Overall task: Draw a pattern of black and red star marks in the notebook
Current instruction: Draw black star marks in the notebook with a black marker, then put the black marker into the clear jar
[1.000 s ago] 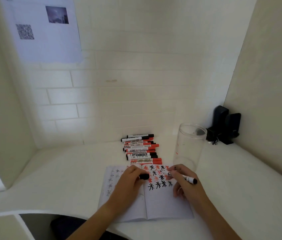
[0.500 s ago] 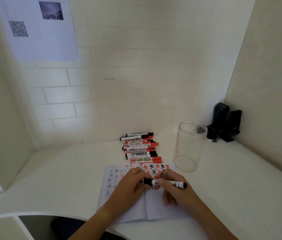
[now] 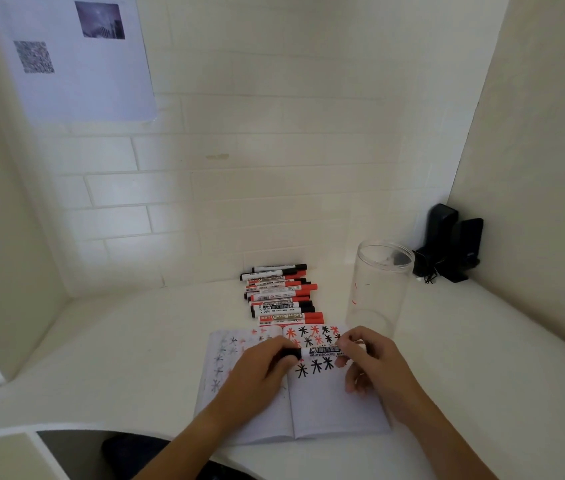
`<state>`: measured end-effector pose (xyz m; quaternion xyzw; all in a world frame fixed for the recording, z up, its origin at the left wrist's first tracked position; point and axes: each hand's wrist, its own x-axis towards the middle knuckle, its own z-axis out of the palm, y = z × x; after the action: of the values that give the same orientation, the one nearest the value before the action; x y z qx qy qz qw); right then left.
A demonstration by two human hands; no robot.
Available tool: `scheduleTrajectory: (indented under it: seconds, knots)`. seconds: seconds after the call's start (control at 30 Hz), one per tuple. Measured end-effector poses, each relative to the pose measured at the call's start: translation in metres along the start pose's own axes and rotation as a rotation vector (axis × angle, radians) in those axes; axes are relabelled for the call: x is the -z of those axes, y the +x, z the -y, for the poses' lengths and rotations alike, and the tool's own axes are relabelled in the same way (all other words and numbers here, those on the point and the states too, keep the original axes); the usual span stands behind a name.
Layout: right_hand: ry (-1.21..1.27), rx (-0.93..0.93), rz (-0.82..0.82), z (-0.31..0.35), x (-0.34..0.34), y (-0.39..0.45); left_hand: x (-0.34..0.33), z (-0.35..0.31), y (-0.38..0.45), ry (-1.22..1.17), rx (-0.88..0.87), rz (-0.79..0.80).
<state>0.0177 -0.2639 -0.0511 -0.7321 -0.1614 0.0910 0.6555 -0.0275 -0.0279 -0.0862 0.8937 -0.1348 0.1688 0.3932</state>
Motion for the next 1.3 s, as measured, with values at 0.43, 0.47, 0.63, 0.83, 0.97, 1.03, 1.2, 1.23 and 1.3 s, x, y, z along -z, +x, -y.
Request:
scheduleTrajectory:
  seconds: [0.43,0.47,0.63,0.83,0.97,1.03,1.2,1.23,1.3]
  knots:
    - [-0.178,0.124,0.014,-0.010,-0.020,-0.002,-0.011,0.017,0.001,0.107,0.001,0.047]
    - [-0.182,0.130,0.015,-0.010,-0.021,-0.002,-0.011,0.017,0.001,0.102,0.004,0.047]
    - [-0.198,0.140,0.023,-0.008,-0.014,0.004,-0.008,0.012,0.002,0.114,0.003,0.075]
    - [0.061,0.238,-0.153,0.027,0.004,0.012,-0.010,0.013,0.001,0.357,0.057,0.035]
    - [0.081,0.425,-0.429,0.072,0.027,0.016,-0.009,0.012,0.000,0.504,0.080,0.182]
    - [0.046,0.527,-0.562,0.097,0.041,0.018,-0.002,0.013,0.001,0.527,0.069,0.260]
    - [-0.298,0.662,-0.745,0.130,0.068,0.032,0.006,0.020,0.000,0.581,0.029,0.336]
    - [-0.379,0.653,-0.734,0.128,0.072,0.039,0.005,0.020,0.000,0.583,0.035,0.329]
    - [-0.523,0.585,-0.659,0.119,0.076,0.054,0.002,0.022,-0.001,0.579,0.042,0.313]
